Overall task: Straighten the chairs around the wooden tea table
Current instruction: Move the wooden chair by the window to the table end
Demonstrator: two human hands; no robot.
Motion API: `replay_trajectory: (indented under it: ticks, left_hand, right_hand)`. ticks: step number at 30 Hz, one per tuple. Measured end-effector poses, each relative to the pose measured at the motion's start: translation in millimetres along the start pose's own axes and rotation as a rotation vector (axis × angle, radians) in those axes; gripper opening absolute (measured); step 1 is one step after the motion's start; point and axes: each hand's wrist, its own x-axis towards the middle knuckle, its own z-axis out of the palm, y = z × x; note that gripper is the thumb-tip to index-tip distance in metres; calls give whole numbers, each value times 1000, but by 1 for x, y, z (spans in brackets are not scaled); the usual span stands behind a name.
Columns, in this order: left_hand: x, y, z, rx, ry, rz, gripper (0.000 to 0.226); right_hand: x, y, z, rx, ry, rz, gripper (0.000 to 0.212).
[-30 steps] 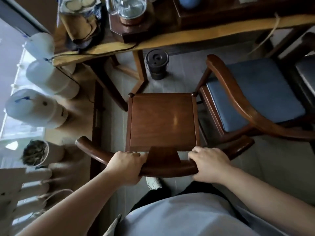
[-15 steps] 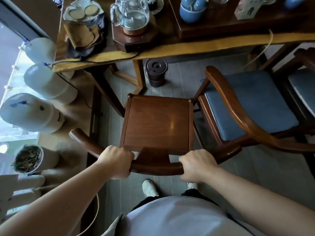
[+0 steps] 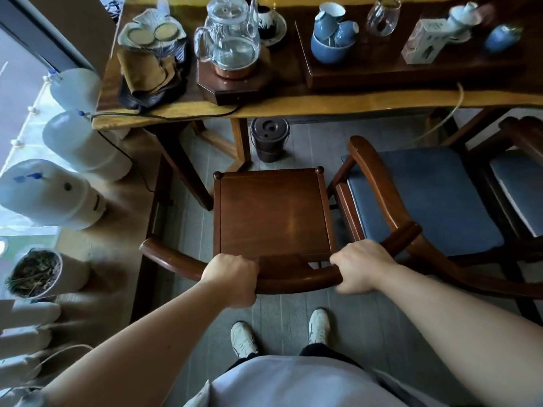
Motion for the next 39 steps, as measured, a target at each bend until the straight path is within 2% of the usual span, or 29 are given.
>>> replay_trajectory:
  ticks: [3, 7, 18, 25, 32, 36, 39]
  left_hand:
    - [0, 6, -2, -7, -10, -3, 2]
    - [-7, 15, 1, 5, -32, -15, 14]
    - [-13, 34, 8, -6, -34, -66, 14]
    - [4, 53, -9, -35, -20, -51, 5]
    - [-1, 39, 1, 24, -22, -50, 18]
    - [-4, 39, 0, 40, -14, -39, 5]
    - [-6, 40, -1, 26, 13, -60, 7]
  right_hand:
    - [-1, 5, 4, 28, 4, -4, 27]
    - [-8, 5, 13, 14, 15, -53, 25]
    - [-16, 18, 23, -49, 52, -137, 27]
    - [-8, 49, 18, -59, 68, -51, 31]
    - [-9, 33, 29, -56, 160, -65, 36]
    - [-10, 31, 31, -52, 174, -61, 35]
    - [-12, 30, 28, -36, 151, -59, 32]
